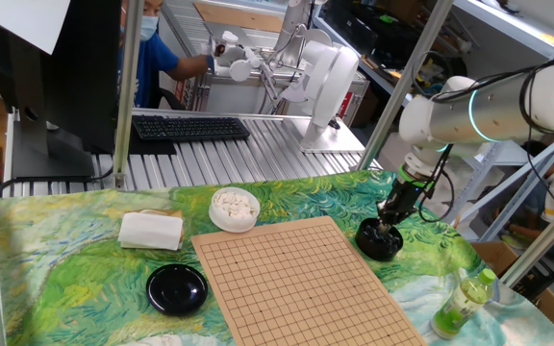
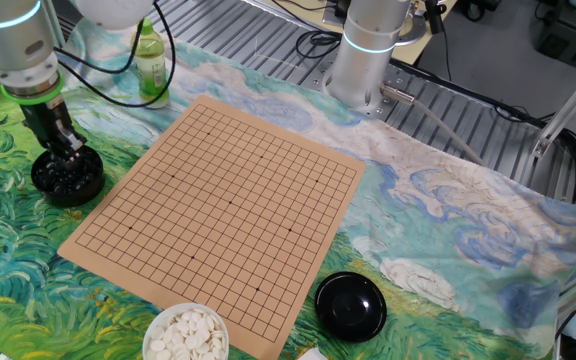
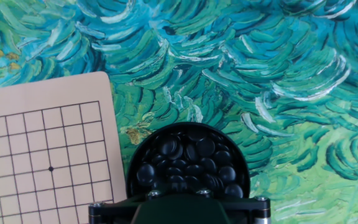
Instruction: Play the first move as black on the 3-4 point in the upper right corner of the Go board
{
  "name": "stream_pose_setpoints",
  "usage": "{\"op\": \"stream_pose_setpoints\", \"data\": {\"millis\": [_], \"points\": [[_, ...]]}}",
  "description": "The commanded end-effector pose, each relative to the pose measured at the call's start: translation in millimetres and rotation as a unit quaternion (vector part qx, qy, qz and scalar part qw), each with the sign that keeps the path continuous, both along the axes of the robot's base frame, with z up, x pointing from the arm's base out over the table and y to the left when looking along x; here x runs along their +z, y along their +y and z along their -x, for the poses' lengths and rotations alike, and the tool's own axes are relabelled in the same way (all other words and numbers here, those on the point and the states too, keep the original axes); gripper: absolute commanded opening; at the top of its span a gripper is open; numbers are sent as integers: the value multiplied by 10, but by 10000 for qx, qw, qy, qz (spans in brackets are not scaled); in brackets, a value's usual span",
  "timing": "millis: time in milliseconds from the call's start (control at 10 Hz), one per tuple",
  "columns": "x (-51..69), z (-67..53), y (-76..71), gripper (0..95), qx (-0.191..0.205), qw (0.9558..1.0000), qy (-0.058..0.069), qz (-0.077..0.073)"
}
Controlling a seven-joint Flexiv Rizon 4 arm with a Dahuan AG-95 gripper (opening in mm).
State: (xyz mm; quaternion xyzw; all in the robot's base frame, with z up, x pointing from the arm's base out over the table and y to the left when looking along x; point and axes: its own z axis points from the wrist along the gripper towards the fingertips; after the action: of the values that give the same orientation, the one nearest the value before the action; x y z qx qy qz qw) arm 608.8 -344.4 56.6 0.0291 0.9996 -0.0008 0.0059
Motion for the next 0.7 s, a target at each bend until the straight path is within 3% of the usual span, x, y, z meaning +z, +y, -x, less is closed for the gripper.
{"op": "stream_pose_setpoints", "data": {"millis": [100, 700], "points": [[-3, 45, 19, 190, -12, 10000, -12, -22], [-21, 86, 25, 190, -32, 10000, -18, -43]]}}
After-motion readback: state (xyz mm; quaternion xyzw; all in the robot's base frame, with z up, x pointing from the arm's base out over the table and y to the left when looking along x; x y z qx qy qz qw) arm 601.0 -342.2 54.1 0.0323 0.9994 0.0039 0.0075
